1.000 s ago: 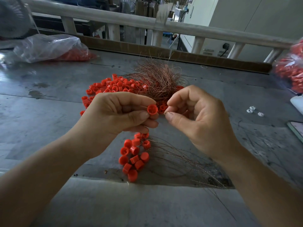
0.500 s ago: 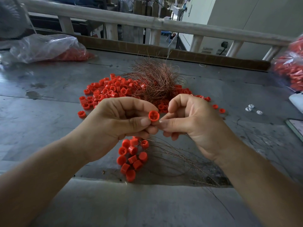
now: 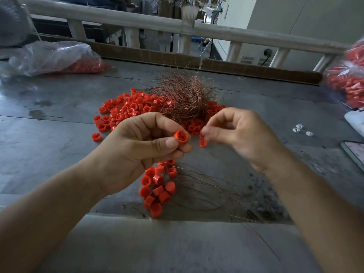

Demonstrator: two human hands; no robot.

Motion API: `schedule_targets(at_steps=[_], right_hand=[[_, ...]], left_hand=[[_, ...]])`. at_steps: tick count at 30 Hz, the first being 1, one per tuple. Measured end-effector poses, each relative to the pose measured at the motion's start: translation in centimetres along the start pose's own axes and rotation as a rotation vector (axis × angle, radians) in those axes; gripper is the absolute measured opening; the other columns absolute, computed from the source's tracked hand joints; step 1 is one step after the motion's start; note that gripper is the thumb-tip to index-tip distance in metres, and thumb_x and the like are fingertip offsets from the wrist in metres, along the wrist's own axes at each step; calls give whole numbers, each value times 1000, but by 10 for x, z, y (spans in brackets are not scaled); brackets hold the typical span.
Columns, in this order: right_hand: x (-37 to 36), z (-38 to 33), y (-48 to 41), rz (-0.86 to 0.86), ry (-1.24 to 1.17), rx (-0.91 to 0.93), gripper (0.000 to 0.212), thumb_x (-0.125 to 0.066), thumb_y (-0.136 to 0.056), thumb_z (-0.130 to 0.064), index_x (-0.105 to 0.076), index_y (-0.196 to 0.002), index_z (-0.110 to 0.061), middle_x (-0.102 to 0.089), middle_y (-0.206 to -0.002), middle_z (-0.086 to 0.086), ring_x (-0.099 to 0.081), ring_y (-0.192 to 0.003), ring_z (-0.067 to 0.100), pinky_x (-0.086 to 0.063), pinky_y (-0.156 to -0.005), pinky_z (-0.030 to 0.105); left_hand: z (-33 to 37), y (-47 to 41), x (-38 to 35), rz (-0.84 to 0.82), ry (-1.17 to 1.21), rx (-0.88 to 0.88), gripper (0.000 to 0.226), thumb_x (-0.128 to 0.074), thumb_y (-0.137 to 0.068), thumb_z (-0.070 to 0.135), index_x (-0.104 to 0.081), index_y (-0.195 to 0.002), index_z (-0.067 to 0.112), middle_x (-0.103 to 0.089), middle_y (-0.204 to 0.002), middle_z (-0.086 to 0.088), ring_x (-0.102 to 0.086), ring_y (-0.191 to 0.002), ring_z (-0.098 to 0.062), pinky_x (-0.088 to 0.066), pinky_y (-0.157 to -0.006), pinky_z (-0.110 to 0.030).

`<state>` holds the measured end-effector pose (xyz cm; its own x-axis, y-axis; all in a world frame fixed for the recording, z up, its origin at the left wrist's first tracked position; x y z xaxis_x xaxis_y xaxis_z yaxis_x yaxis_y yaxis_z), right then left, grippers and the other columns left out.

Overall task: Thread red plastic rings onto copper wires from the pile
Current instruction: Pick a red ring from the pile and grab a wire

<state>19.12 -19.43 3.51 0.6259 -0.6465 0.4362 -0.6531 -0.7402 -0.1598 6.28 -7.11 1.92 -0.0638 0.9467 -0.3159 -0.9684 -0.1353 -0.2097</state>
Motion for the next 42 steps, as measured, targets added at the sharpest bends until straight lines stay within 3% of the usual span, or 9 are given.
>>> schedule_targets(at_steps=[3,5,8,12,15,21,29,34,42], right_hand=[[37,20,-16,255,400,-31,12,-70,-78,-19,-62,-69,-22,-64,-71,-3,-58,-68,13,-43,-68,24],[52,32,-20,319,502,-88,7,-69,-79,-19,-65,-74,-18,-65,-73,0,-56,-68,12,-40,-67,22],[51,29,-19,247,257,-93,11,-68,-80,-24,-66,-76,-14,-70,-80,10,-63,-74,20,-49,-76,34],[24,-12,0,-106,-129,59,34,-60,-65,-46,-67,-78,-16,-71,-73,-1,-66,-69,11,-54,-69,21],[3,-28,15,-309,-119,119,32,-72,-63,-44,-69,-80,-16,-71,-79,2,-68,-76,15,-54,-73,21],[-7,-29,18,-269,-128,134,15,-63,-63,-23,-66,-73,-12,-64,-60,-3,-60,-58,4,-49,-56,15],[-18,-21,17,-229,-163,63,12,-65,-65,-24,-66,-69,-13,-62,-54,-3,-58,-53,7,-48,-50,17],[-16,-21,17,-205,-159,70,13,-66,-78,-6,-66,-67,-13,-61,-53,-4,-57,-51,7,-47,-49,17],[-26,-17,18,-246,-167,-6,10,-72,-70,-19,-66,-67,-11,-60,-52,-3,-56,-51,10,-46,-46,17]], left_hand=[[1,1,-2,-17,5,-6,17,-77,-61,15,-72,-77,16,-71,-81,-7,-70,-79,-16,-55,-67,-21],[2,1,-2,-15,5,-6,18,-78,-60,16,-72,-77,16,-72,-82,-7,-70,-79,-17,-55,-66,-20],[2,2,-1,10,1,-5,20,-79,-58,16,-72,-77,15,-72,-82,-9,-70,-78,-18,-55,-66,-21],[3,1,0,73,-5,0,15,-69,-58,9,-72,-73,13,-71,-77,-8,-70,-74,-17,-55,-63,-21],[3,0,0,83,-13,-7,15,-67,-59,8,-72,-72,14,-71,-76,-8,-70,-72,-16,-55,-61,-20],[3,-1,0,67,-25,-16,16,-66,-61,9,-72,-74,16,-72,-79,-8,-70,-74,-15,-54,-62,-19],[3,0,-1,15,19,-14,16,-66,-63,8,-72,-76,16,-72,-81,-7,-70,-75,-14,-55,-64,-19],[2,0,0,18,13,-2,16,-67,-63,9,-72,-77,15,-72,-81,-9,-70,-75,-16,-55,-64,-19],[1,0,1,-13,39,-6,18,-74,-63,12,-72,-81,13,-72,-84,-10,-70,-77,-16,-55,-64,-19]])
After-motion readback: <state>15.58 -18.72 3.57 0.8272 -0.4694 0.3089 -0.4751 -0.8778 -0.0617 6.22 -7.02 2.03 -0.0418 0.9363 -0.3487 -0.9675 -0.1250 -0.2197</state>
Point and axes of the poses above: each hand's wrist, its own y-axis away from the middle knuckle, its own x-axis out of the back of the hand, z = x × y, the point moved 4 cm from there along -y, towards the middle knuckle
